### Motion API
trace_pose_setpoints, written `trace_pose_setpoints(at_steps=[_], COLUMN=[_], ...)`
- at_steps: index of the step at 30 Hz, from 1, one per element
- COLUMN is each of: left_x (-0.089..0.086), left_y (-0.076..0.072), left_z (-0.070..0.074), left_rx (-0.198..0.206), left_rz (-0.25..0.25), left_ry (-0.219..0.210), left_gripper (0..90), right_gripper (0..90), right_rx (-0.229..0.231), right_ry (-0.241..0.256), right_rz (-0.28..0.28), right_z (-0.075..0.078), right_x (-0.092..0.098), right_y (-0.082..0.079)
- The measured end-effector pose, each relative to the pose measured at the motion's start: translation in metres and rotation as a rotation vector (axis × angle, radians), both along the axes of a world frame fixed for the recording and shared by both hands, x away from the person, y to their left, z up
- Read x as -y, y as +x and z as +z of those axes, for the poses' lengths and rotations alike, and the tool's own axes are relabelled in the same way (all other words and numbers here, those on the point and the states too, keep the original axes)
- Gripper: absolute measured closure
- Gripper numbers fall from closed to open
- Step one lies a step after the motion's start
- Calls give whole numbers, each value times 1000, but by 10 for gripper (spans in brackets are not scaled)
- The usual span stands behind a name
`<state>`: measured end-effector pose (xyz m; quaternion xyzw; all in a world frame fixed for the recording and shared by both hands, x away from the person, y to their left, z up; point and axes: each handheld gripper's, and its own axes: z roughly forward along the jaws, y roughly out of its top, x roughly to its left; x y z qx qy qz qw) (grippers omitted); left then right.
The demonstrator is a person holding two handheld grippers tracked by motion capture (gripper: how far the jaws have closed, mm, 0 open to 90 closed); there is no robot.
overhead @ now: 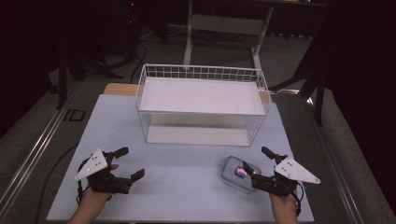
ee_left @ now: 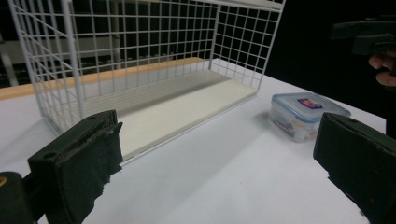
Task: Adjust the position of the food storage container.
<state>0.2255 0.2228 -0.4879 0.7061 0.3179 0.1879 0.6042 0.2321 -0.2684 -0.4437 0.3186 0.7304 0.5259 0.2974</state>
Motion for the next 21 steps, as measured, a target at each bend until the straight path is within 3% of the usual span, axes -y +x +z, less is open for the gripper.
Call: trace_pose_setpoints(at_steps=[3, 7, 9, 14, 15, 19, 21], left_x=[1, 2, 2, 3, 3, 5, 6], left_y=[-1, -2, -2, -2, -2, -2, -2], left_z=[0, 1, 1, 0, 0, 0, 0], left_rx=[0, 5, 5, 1, 0, -2, -3], left_rz=[-8, -16, -20, -23, -22, -25, -34], left_ry=[3, 2, 0, 3, 3, 0, 3], left_gripper=[18, 18, 18, 18, 18, 18, 18], right_gripper=[150, 143, 143, 129, 134, 246, 354], right_rx=[-22, -63, -61, -70, -78, -90, -122], right_ry=[-17, -42, -66, -64, -73, -123, -146], right_rz=[5, 54, 54, 98, 86, 33, 18], right_z=[2, 6, 8, 14, 14, 8, 2], right_x=[-2, -8, -10, -7, -5, 8, 19], right_y=[1, 1, 0, -1, -1, -8, -10])
